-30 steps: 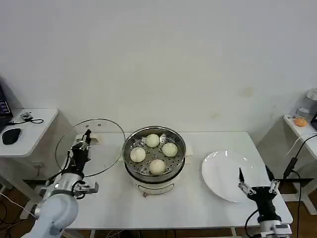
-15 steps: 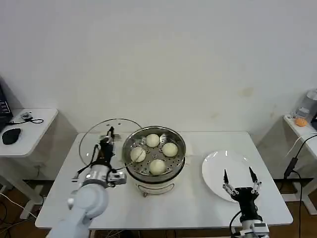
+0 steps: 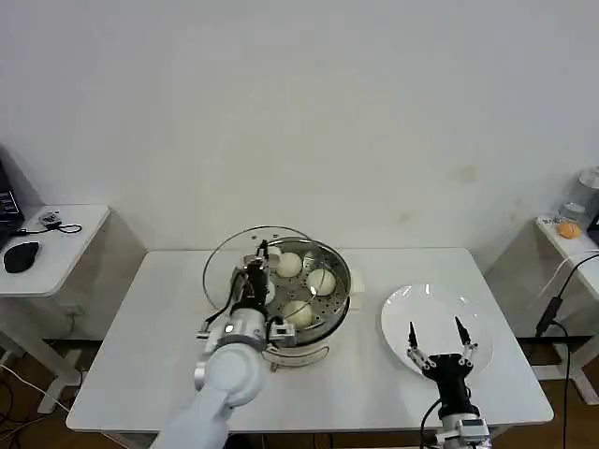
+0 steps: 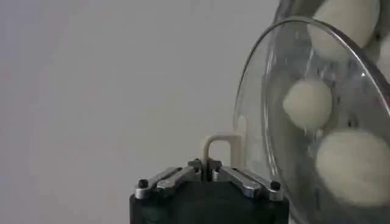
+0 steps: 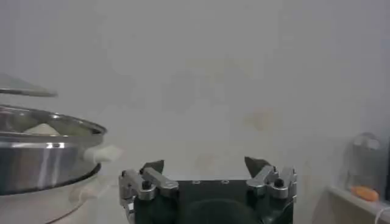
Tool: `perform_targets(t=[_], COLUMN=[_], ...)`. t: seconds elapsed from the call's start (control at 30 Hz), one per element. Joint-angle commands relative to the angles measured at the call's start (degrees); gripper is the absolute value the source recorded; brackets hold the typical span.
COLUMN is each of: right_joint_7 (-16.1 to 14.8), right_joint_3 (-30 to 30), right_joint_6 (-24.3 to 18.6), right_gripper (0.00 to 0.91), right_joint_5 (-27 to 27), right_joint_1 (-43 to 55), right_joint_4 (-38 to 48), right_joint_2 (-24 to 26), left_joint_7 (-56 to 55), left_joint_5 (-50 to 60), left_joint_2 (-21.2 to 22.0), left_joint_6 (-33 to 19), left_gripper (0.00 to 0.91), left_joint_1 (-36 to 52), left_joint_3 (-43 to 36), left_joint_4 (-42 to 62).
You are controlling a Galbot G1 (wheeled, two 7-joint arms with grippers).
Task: Take steamed baozi put them in steamer then cover it.
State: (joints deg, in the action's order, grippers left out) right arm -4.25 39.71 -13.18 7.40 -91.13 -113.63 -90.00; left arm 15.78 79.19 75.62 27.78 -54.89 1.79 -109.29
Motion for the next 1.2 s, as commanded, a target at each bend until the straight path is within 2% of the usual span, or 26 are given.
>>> perform_targets(t=[0.03,0.5,1.2], right_joint_7=[0.19,0.1,0.08], right_joint_3=[-0.82,-1.29,-2.52], right_joint_6=[-0.07,-0.33,-0.58], right_gripper=[0.907,0.907,0.907], right_joint_5=[0.85,0.96,1.1], right_joint_1=[0.24,-0.11,-0.21], right_joint_4=[0.48,0.78,1.15], right_joint_2=[-0.51,-0.47,-0.49], left_joint_7=[1.15,0.33,0.03], left_joint_5=[4.15,5.93,7.77], left_joint_2=[6.08,7.8,8.91], left_joint_6=[0.57,-0.93,-1.71], left_gripper=[0.0,0.0,0.0], left_joint_1=[2.86,2.81,1.58], left_joint_3=[-3.71,-3.03,-3.14], left_joint_4=[4.32,9.8,10.19])
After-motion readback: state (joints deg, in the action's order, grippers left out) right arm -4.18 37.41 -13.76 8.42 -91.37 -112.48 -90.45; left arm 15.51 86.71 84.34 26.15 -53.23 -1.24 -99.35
